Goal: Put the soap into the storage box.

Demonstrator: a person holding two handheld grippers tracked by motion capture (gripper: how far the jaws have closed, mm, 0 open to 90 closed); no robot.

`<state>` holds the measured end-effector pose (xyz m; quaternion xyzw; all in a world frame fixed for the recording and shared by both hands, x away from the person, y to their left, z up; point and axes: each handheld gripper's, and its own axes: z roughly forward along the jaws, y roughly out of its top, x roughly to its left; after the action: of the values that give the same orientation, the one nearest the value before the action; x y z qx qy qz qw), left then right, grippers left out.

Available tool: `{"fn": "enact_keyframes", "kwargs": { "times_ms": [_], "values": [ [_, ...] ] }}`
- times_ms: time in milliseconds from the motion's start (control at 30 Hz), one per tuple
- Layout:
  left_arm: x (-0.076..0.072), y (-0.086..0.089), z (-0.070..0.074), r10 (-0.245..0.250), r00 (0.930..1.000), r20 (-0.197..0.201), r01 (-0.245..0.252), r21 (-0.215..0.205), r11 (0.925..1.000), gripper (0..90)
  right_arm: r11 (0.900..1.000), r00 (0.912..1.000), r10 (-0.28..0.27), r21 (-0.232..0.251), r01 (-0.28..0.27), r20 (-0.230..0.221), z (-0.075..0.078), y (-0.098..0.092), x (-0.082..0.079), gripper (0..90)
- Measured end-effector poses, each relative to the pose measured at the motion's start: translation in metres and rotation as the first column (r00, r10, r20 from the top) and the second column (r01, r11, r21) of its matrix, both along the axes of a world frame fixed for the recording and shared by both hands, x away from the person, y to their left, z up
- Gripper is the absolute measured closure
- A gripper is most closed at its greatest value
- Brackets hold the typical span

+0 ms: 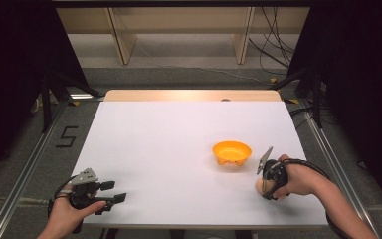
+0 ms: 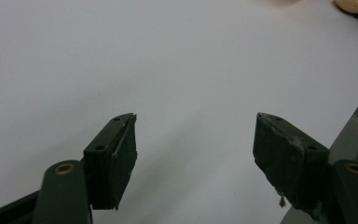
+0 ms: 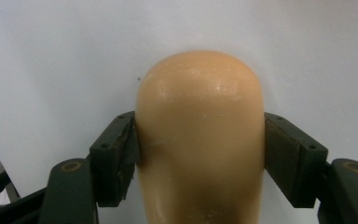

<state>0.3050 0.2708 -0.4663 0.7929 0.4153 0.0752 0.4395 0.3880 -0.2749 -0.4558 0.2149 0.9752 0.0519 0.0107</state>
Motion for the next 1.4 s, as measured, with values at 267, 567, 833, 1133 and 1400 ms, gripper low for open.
{"fn": "enact_keyframes", "kwargs": {
  "times_ms": [267, 567, 833, 1133, 1400],
  "values": [
    [0.000, 0.000, 0.000, 0.000, 1.0000, 0.000, 0.000, 0.000, 1.0000, 30.0, 1.000, 0.9996, -0.020, -0.007, 0.020, -0.019, 0.000, -0.003, -0.001, 31.2],
    [-0.001, -0.001, 0.000, 0.000, 1.0000, 0.006, 0.000, -0.008, 1.0000, 30.0, 0.999, 0.9996, -0.022, -0.044, 0.021, -0.018, -0.001, 0.002, -0.002, 31.7],
    [-0.001, -0.001, 0.001, 0.003, 1.0000, 0.006, -0.003, -0.007, 1.0000, 30.0, 0.996, 0.9980, -0.051, -0.073, 0.049, -0.036, 0.000, 0.007, -0.001, 33.1],
    [0.000, -0.001, 0.000, 0.000, 1.0000, 0.006, 0.000, -0.007, 1.0000, 30.0, 0.998, 0.9981, -0.058, 0.013, 0.059, -0.019, 0.001, -0.001, -0.004, 33.2],
    [0.000, -0.001, 0.000, 0.000, 1.0000, 0.006, 0.000, -0.010, 1.0000, 30.1, 0.997, 0.9967, -0.073, 0.033, 0.074, -0.035, 0.003, -0.004, -0.005, 33.3]
  ]
}}
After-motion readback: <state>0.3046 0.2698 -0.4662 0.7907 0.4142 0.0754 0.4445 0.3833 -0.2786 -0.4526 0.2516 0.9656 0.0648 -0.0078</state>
